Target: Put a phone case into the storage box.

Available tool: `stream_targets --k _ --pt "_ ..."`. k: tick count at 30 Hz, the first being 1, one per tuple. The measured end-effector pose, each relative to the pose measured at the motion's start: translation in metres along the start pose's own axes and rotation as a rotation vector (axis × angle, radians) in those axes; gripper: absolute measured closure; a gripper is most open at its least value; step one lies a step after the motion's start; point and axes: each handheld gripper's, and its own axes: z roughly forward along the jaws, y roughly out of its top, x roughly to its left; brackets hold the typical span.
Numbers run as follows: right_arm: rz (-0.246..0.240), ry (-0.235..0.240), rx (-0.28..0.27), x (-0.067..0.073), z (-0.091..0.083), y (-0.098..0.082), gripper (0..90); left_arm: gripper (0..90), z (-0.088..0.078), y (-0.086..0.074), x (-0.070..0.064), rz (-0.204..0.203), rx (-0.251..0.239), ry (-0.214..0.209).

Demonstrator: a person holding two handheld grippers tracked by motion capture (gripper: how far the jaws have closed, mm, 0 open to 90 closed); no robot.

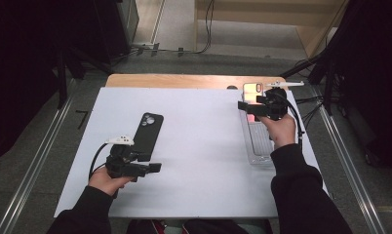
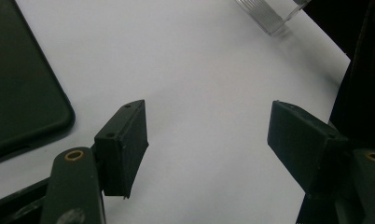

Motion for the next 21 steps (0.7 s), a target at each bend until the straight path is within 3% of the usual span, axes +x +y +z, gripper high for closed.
stream_targets --k 3,4,15,21 --pt "-0.016 0.050 0.004 0.007 -0.004 -0.007 8.1 28.9 0.001 0.002 0.001 0.003 0.004 0.004" --pt "-0.022 0.066 0.003 0.009 -0.005 -0.009 11.9 28.9 0.001 0.002 0.002 0.004 0.005 0.005" --pt "-0.091 0.146 0.023 0.032 -0.016 -0.027 13.0 28.9 0.002 0.006 0.005 0.008 0.009 0.005" --pt "-0.097 0.193 0.054 0.037 -0.019 -0.041 13.1 28.9 0.003 0.007 0.006 0.008 0.011 0.001"
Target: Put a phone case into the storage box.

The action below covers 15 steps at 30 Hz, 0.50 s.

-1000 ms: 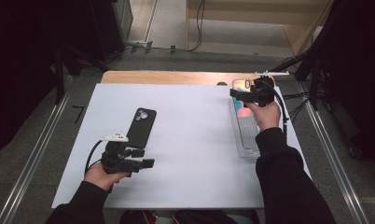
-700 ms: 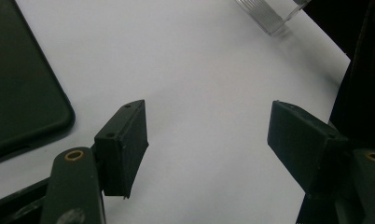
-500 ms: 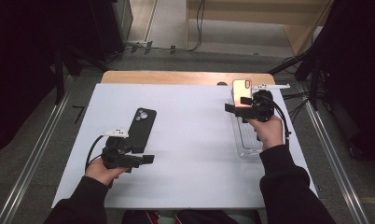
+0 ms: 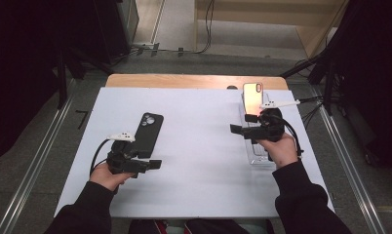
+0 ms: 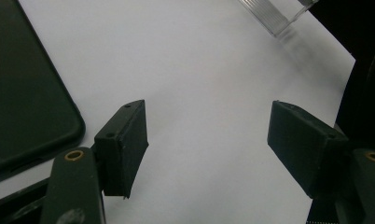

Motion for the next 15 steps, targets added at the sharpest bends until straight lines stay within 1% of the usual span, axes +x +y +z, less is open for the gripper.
stream_targets --k 6,15 --pt "-0.020 0.051 0.029 0.010 -0.004 -0.013 13.1 28.9 0.000 0.000 -0.001 0.006 0.000 -0.007" --pt "-0.057 0.107 0.075 0.027 -0.008 -0.034 14.8 28.8 -0.001 -0.001 -0.002 0.009 -0.003 -0.013"
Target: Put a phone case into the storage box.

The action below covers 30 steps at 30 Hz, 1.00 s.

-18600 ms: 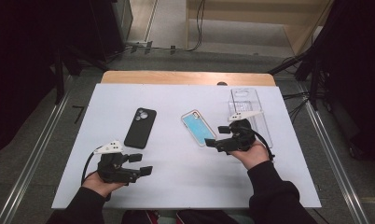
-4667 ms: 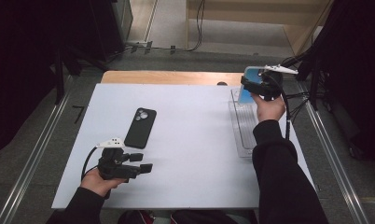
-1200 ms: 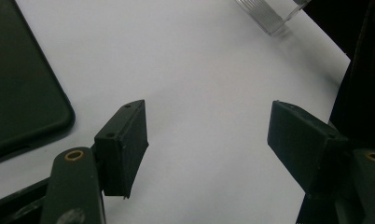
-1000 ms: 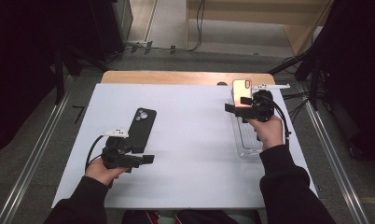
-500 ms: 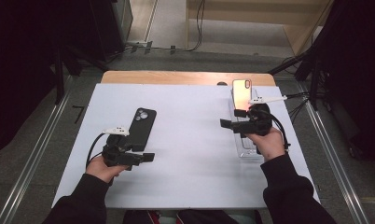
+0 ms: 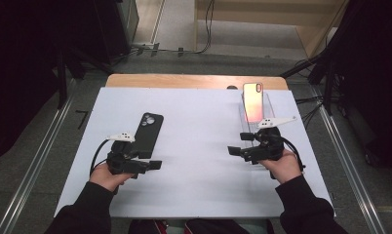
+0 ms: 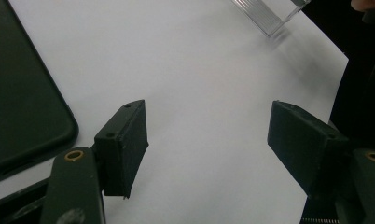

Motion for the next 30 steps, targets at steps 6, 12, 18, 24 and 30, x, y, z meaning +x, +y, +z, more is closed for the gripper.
stream_targets --k 6,12,18,24,30 --pt "-0.022 0.038 0.028 0.010 0.002 -0.013 14.8 28.9 0.000 0.000 -0.001 0.000 -0.004 -0.001" --pt "-0.035 0.057 0.048 0.016 0.004 -0.025 15.1 28.9 -0.001 -0.001 -0.001 0.002 -0.004 0.000" --pt "-0.034 0.071 0.071 0.018 0.007 -0.034 15.1 28.9 -0.002 -0.001 -0.001 -0.003 -0.010 0.003" --pt "-0.052 0.078 0.085 0.019 0.008 -0.042 15.1 28.8 -0.004 0.000 -0.001 -0.004 -0.018 0.017" --pt "-0.058 0.064 0.101 0.019 0.007 -0.048 15.1 28.8 -0.005 0.003 -0.001 -0.010 -0.028 0.065"
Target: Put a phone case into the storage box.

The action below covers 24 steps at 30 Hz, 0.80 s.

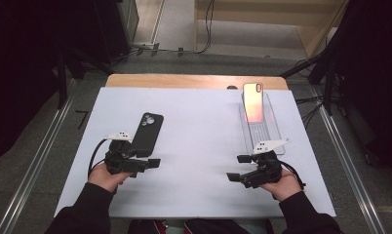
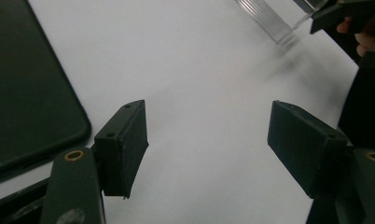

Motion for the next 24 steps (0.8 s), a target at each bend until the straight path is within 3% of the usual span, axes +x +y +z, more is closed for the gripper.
stream_targets --k 11,21,24 --pt "-0.013 0.028 0.010 -0.002 0.002 -0.007 15.1 16.7 0.006 0.013 0.009 -0.024 -0.001 0.130" --pt "-0.008 0.013 0.002 -0.001 -0.004 -0.014 15.1 8.0 0.013 0.028 0.024 -0.083 -0.039 0.191" --pt "-0.004 0.014 0.007 -0.001 -0.004 -0.014 15.1 0.0 0.014 0.035 0.029 -0.091 -0.055 0.219"
